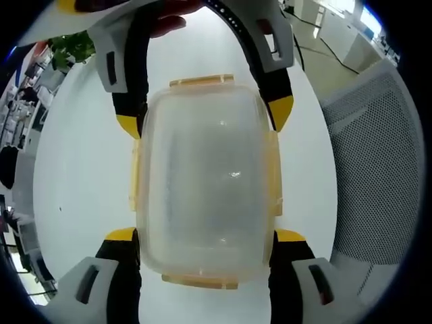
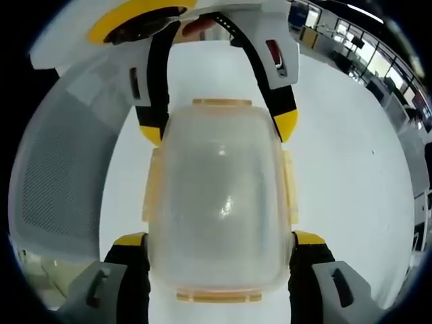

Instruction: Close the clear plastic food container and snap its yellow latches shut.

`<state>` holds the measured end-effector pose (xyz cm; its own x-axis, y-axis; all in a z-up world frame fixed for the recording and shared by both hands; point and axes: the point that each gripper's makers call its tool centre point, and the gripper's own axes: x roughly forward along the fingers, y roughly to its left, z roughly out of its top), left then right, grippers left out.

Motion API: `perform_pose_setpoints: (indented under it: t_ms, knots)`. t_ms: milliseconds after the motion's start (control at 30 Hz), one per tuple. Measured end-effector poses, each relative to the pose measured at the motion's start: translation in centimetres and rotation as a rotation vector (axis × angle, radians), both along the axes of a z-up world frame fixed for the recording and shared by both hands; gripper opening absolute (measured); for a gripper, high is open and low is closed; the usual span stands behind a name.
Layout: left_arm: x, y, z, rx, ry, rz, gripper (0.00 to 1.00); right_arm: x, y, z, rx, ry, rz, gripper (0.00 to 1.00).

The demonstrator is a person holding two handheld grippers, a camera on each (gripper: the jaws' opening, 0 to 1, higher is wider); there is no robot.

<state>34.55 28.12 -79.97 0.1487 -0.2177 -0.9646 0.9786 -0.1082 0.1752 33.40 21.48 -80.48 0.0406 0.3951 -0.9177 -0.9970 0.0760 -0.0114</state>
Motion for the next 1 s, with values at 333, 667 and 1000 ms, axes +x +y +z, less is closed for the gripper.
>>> perform_pose_setpoints:
  t_ms: [333,667,1000]
  knots:
    - [-0.1,0.8,0.0,0.004,-0.004,0.006,0.78,0.0,0.8,-0.2,-0.012,0.003,0.001,0.86]
    - [0.0,2.0,-0.1,0.008,-0.009,0.005,0.78,0.0,2.1,-0.2,-0.005,0.002,-0.009,0.87]
    - [-0.1,3.5,-0.1,0.006,-0.016,0.016,0.78,0.0,3.7,-0.1,0.032,0.002,-0.007,0.87]
